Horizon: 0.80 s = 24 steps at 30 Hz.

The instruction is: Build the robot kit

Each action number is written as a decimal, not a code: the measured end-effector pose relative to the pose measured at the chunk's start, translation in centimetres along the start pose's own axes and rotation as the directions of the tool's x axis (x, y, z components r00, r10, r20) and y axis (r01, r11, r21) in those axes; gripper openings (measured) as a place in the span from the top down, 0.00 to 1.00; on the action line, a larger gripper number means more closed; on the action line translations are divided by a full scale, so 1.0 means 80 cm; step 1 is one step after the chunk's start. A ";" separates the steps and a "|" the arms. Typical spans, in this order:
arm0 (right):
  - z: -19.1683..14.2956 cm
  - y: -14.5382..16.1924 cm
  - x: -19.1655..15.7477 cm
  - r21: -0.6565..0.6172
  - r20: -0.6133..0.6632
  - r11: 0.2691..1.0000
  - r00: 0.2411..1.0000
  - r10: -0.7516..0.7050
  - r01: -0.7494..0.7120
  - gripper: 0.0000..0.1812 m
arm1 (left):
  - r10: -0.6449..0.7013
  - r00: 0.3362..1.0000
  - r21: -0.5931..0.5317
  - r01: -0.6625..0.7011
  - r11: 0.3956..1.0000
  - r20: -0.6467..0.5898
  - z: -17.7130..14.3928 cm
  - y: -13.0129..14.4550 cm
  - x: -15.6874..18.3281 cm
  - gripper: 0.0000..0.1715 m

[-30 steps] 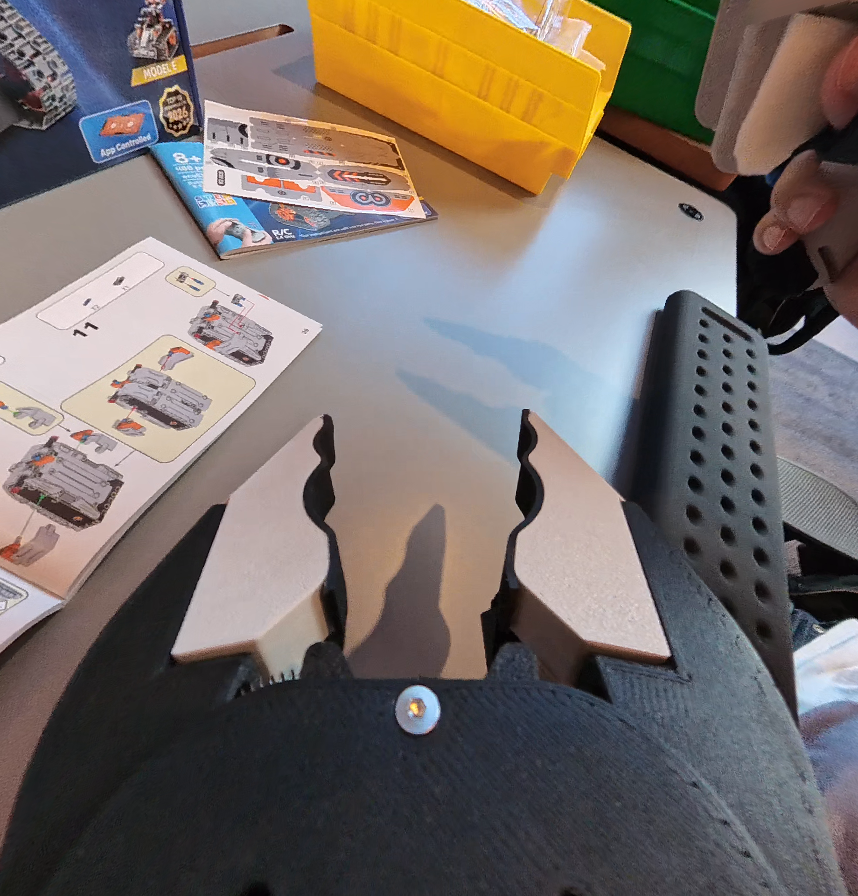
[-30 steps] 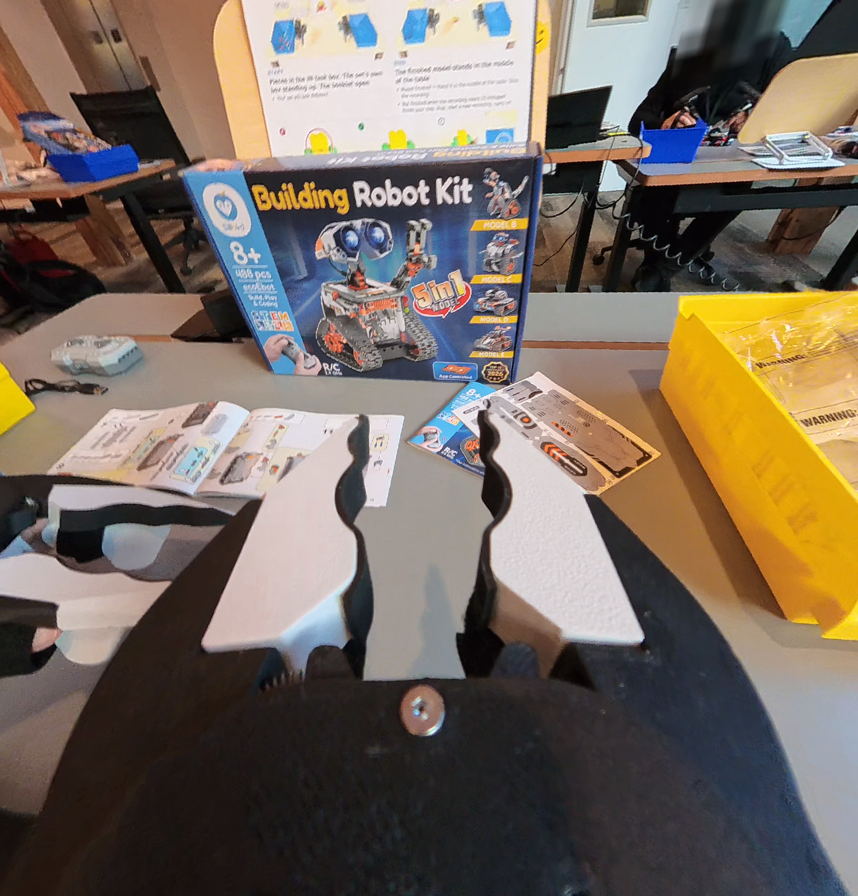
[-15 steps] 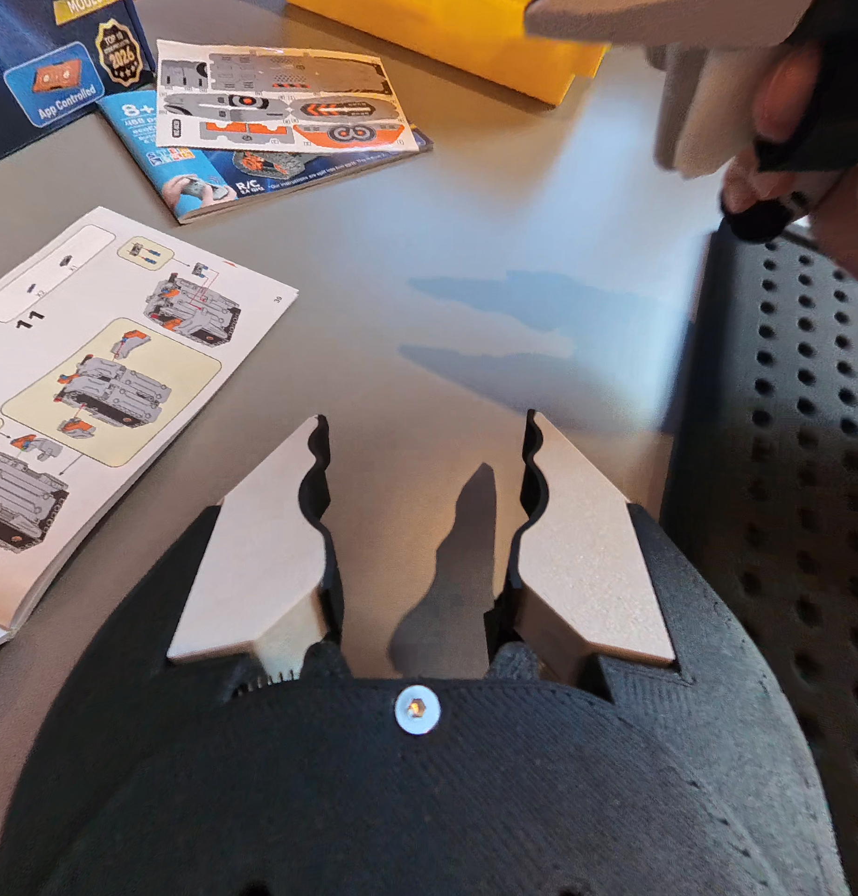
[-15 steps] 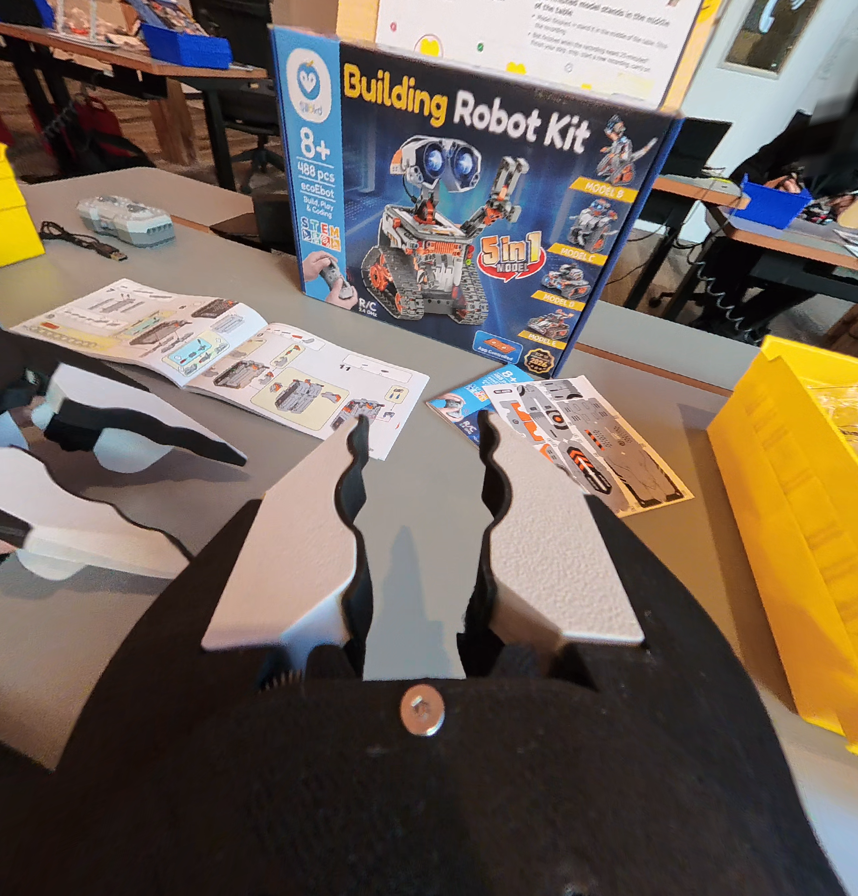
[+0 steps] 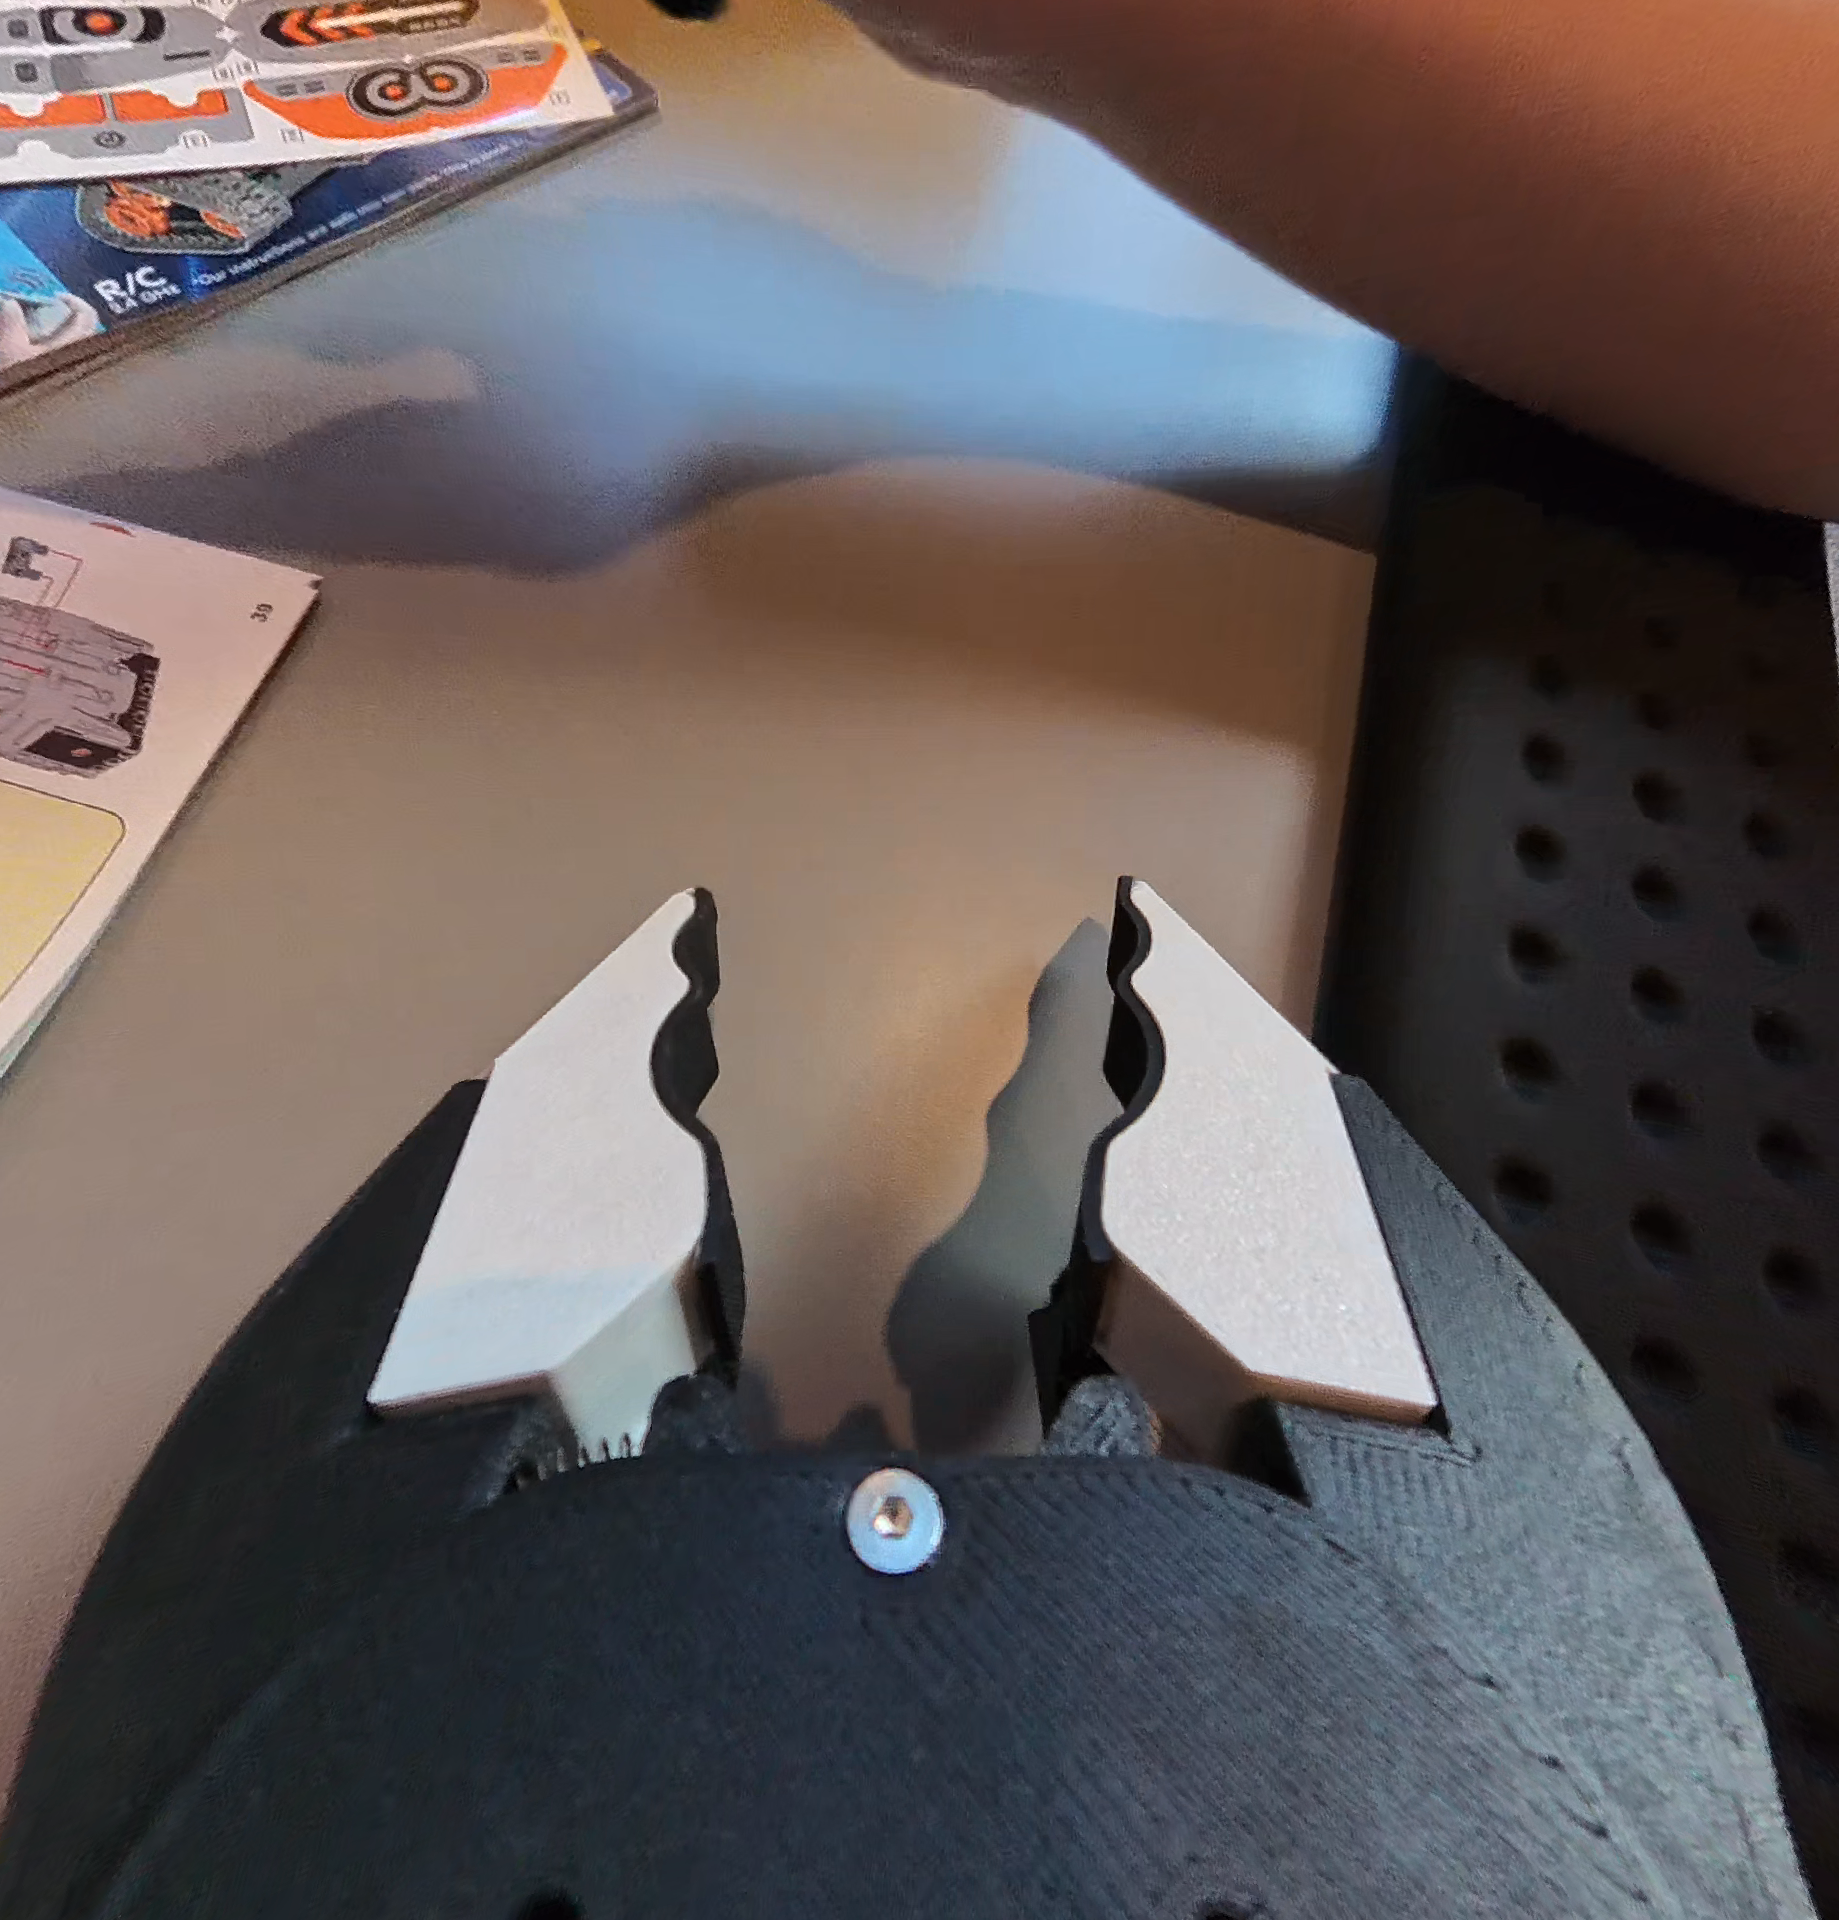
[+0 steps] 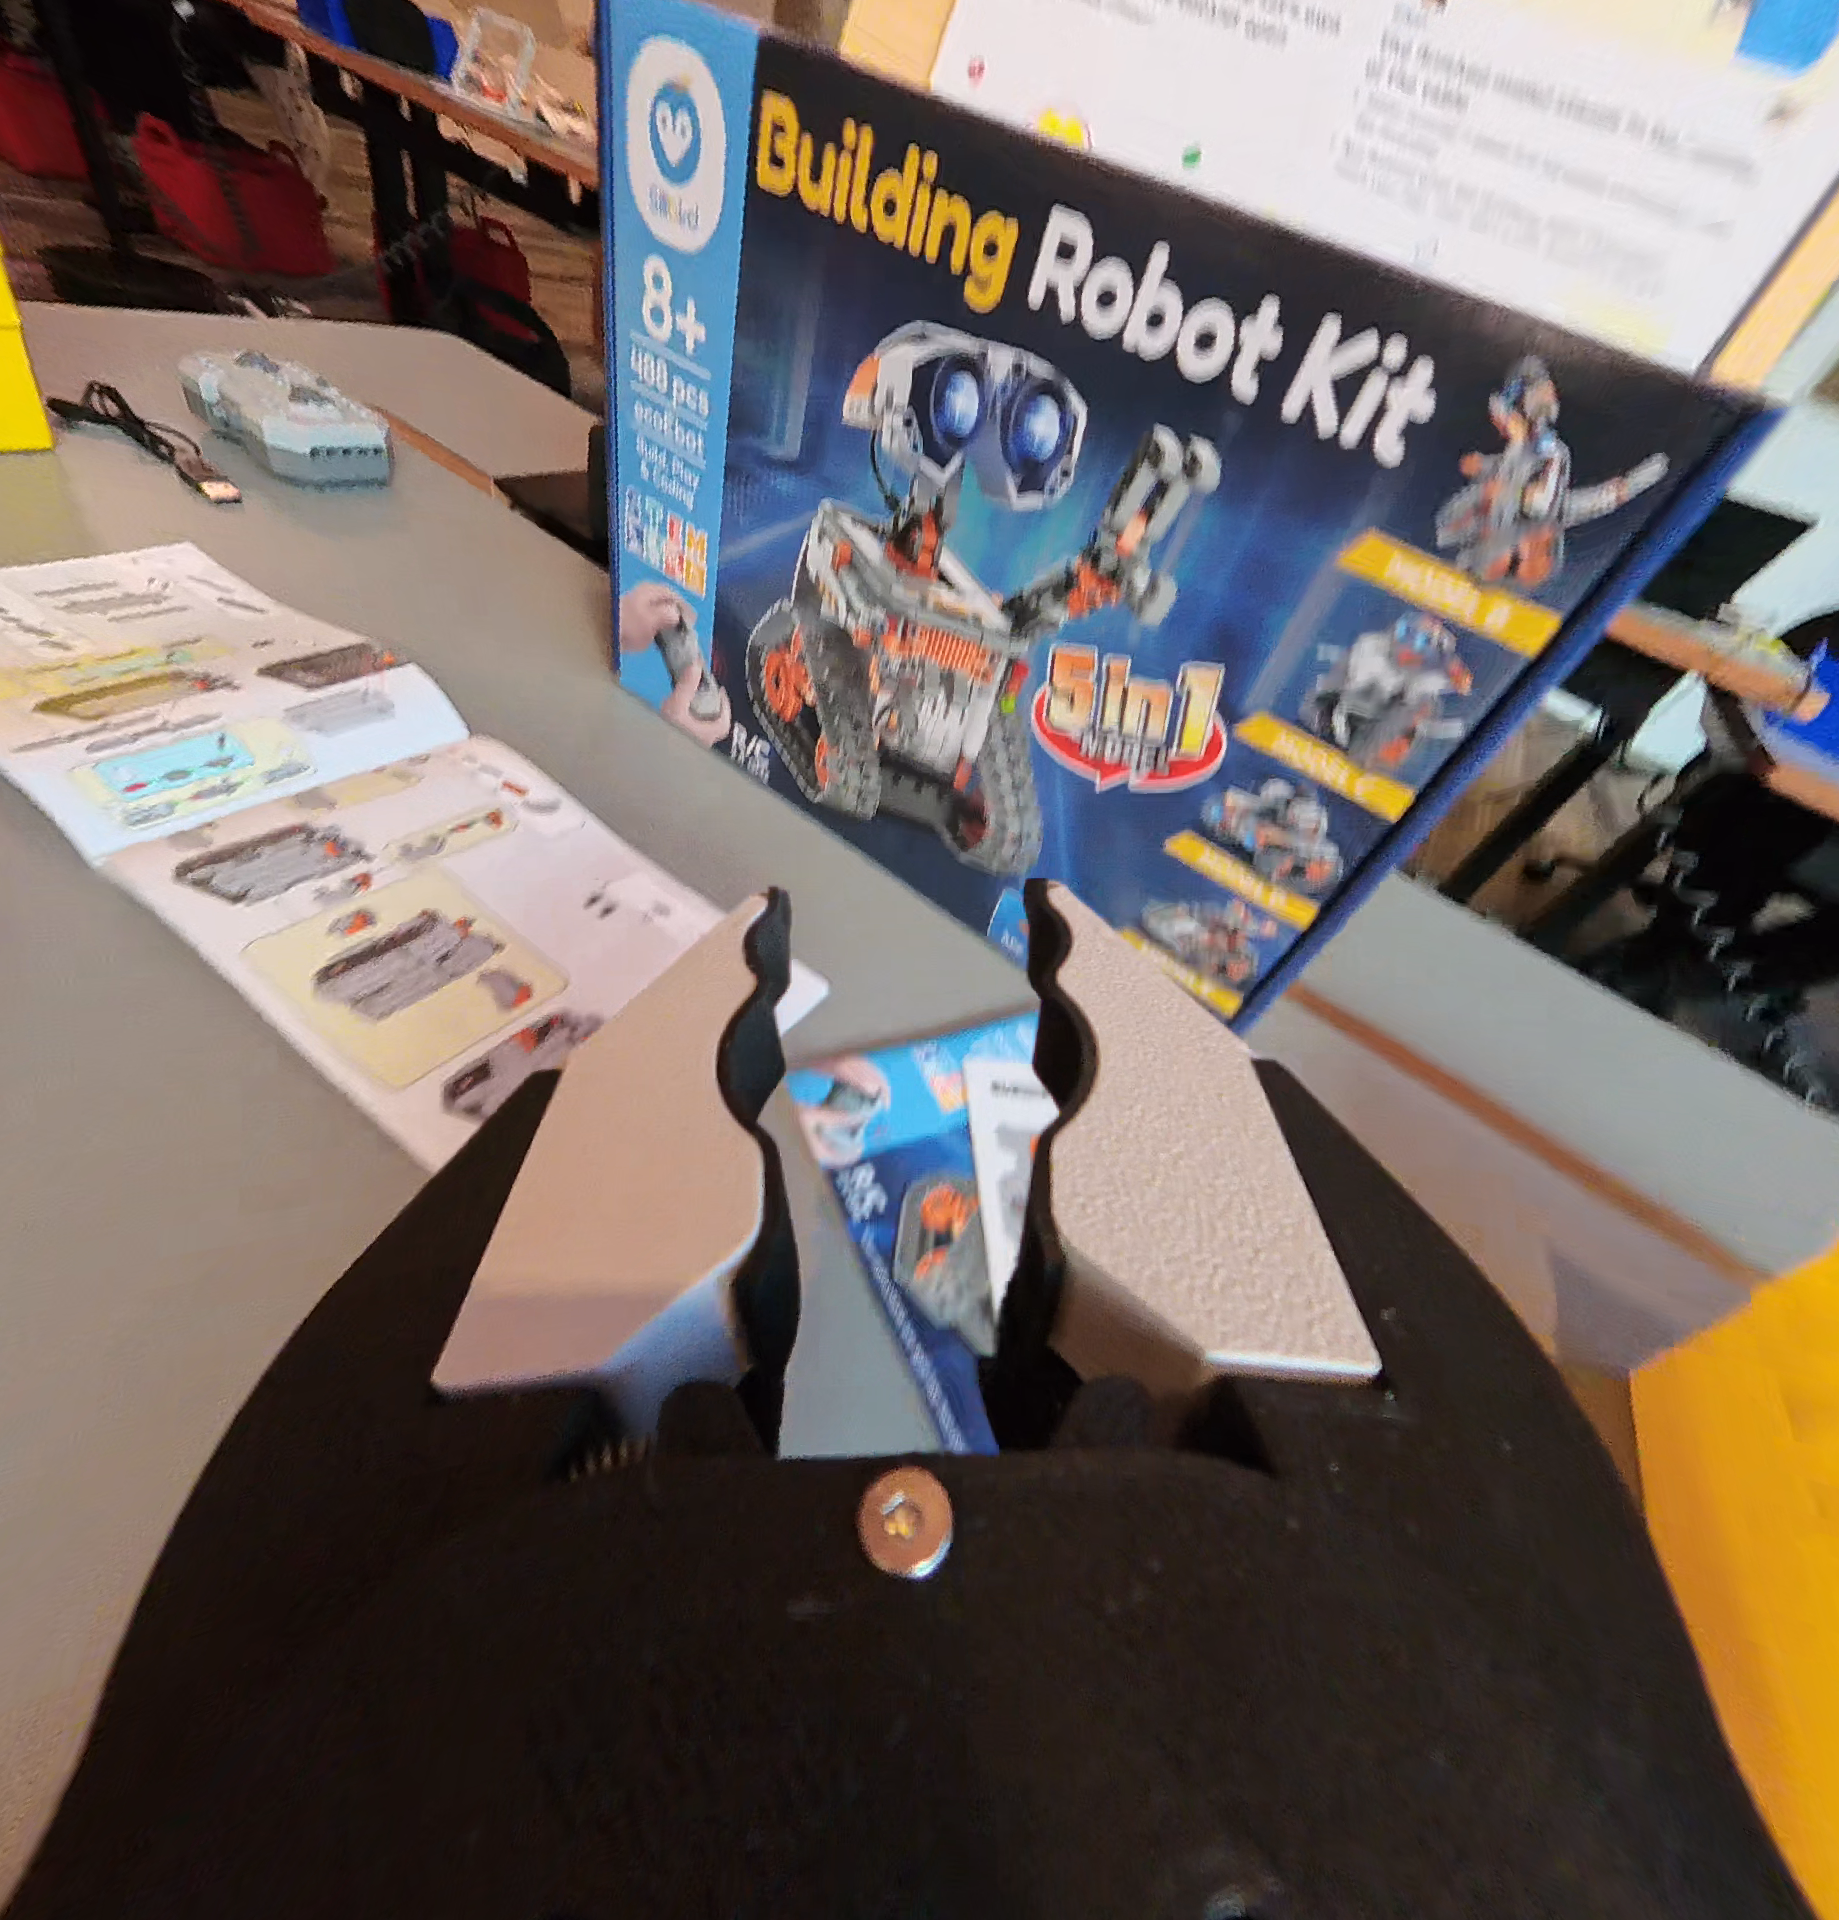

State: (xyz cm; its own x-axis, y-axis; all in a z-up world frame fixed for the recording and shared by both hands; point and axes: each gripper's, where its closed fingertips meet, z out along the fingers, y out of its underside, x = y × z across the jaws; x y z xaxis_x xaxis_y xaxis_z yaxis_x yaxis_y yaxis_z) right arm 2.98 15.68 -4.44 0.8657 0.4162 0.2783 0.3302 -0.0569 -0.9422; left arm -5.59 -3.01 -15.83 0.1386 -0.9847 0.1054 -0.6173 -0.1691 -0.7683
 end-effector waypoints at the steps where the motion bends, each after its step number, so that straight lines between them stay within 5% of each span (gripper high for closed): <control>1: 0.011 -0.005 0.001 0.036 0.004 0.999 1.000 -0.014 0.014 0.76 | -0.012 1.000 0.002 0.012 1.000 -0.003 0.001 -0.001 -0.002 0.57; 5: 0.033 0.004 -0.033 0.105 0.139 0.994 0.990 0.024 -0.039 0.78 | -0.105 0.993 0.036 0.107 0.994 -0.046 0.005 -0.012 -0.012 0.57; 14: 0.032 0.041 -0.087 -0.061 0.344 0.998 0.939 0.024 -0.004 0.76 | -0.196 0.974 0.065 0.204 0.977 -0.115 -0.003 -0.017 -0.022 0.60; 24: 0.013 0.058 -0.102 -0.099 0.432 0.984 0.897 -0.092 0.148 0.75 | -0.223 0.975 0.020 0.223 0.975 -0.005 -0.032 0.008 -0.057 0.66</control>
State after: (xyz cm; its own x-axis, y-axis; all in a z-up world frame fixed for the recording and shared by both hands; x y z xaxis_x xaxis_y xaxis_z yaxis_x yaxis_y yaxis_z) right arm -2.95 12.99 -11.29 0.5838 0.7706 0.2554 0.4904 -0.0840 -0.8675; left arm -8.63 1.30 -15.20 0.2690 -0.9222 0.2776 -0.5555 -0.3841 -0.7375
